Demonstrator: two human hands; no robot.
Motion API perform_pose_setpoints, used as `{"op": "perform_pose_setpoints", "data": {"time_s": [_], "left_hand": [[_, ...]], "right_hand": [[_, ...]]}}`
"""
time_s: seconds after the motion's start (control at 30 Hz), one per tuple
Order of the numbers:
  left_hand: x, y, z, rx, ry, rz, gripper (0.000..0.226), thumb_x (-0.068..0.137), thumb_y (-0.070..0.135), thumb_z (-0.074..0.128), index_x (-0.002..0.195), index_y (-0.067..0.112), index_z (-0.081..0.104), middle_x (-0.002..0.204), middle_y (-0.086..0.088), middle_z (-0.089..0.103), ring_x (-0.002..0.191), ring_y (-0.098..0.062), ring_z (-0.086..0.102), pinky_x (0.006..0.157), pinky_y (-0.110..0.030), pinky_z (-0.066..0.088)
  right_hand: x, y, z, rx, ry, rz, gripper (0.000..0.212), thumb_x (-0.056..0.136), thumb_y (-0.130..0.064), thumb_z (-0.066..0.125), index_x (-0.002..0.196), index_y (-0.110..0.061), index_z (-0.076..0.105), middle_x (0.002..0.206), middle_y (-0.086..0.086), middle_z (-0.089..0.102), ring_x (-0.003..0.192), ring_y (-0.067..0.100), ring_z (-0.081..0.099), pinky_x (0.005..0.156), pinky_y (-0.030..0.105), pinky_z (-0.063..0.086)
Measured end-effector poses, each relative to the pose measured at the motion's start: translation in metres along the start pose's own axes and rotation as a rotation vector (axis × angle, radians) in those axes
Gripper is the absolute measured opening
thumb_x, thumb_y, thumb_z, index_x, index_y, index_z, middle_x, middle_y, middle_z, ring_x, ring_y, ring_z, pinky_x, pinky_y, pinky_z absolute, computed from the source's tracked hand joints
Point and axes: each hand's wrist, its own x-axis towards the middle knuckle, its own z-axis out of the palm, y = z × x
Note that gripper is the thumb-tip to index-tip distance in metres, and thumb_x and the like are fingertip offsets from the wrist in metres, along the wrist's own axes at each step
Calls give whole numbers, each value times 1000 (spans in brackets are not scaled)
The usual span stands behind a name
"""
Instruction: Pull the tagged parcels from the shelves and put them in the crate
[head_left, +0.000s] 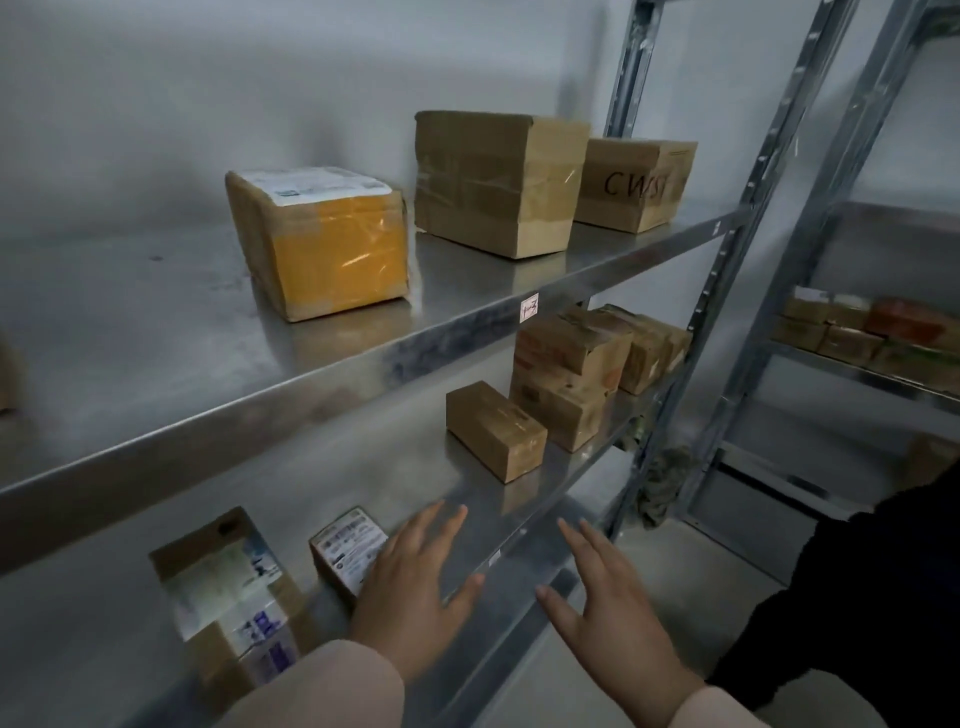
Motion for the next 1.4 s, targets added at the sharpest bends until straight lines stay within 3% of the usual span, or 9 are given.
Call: {"op": "perform_pose_setpoints", "data": {"time_s": [0.43, 0.67, 0.77, 0.87, 0.93, 1.07, 1.27, 1.33, 1.4], "left_hand": [[163, 46, 69, -71, 86, -278, 70, 91, 43, 57, 151, 28, 25, 158, 4, 23, 144, -11, 19, 109, -14, 7], [215, 71, 99, -254, 126, -522, 57, 91, 25, 62, 143, 13, 41, 151, -8, 35, 140, -26, 30, 108, -23, 23], [230, 68, 103, -313, 120, -573, 51, 94, 18, 56, 142, 18, 40, 134, 8, 36, 130, -16, 34, 101, -13, 20], [247, 62, 104, -548, 158, -710, 42, 95, 9, 53, 135, 19, 47, 134, 3, 50, 120, -17, 51, 104, -27, 40], [249, 56, 107, -624, 204, -827, 39, 96, 19, 54, 134, 24, 46, 132, -1, 54, 109, -16, 55, 92, -30, 48], [242, 41, 113, -648, 229, -1004, 78, 82, 55, 65, 147, 28, 30, 135, -11, 53, 113, -30, 57, 95, -41, 49], [214, 31, 122, -1090, 387, -1024, 56, 82, 47, 66, 134, 36, 48, 117, -4, 68, 96, -23, 69, 84, -41, 58], [210, 31, 122, -1387, 446, -1018, 40, 84, 41, 67, 122, 28, 65, 101, -7, 75, 86, -26, 73, 67, -36, 60], [206, 34, 123, -1779, 453, -995, 40, 72, 40, 76, 104, 18, 76, 106, -15, 73, 92, -32, 72, 69, -43, 58]], "right_hand": [[235, 81, -39, 137, -202, -176, 71, 90, -48, 58, 149, -38, 21, 156, -10, 24, 143, 13, 24, 116, 33, 24], [304, 87, -12, 291, -416, -314, 34, 89, -46, 57, 116, -59, 40, 112, -36, 50, 110, -7, 46, 95, 25, 40], [317, 91, 9, 375, -464, -228, 38, 88, -49, 53, 122, -54, 37, 111, -31, 45, 108, -5, 43, 102, 33, 39], [314, 93, 25, 431, -578, -273, 29, 86, -50, 52, 112, -58, 41, 107, -30, 54, 103, -5, 53, 95, 25, 46], [307, 93, 29, 492, -599, -285, 25, 88, -53, 48, 110, -63, 43, 104, -34, 54, 102, -7, 55, 84, 10, 45], [292, 95, 26, 474, -593, -438, 34, 90, -62, 36, 124, -61, 40, 119, -42, 46, 115, -13, 46, 97, 12, 39], [305, 99, 13, 544, -531, -446, 45, 92, -60, 33, 137, -56, 28, 130, -47, 26, 122, -27, 24, 102, 12, 26], [314, 101, 10, 530, -460, -406, 58, 86, -72, 29, 139, -50, 28, 130, -49, 18, 124, -23, 19, 107, 20, 20], [319, 99, 7, 544, -519, -347, 73, 77, -83, 28, 141, -47, 28, 131, -37, 24, 118, -20, 26, 104, 16, 24]]}}
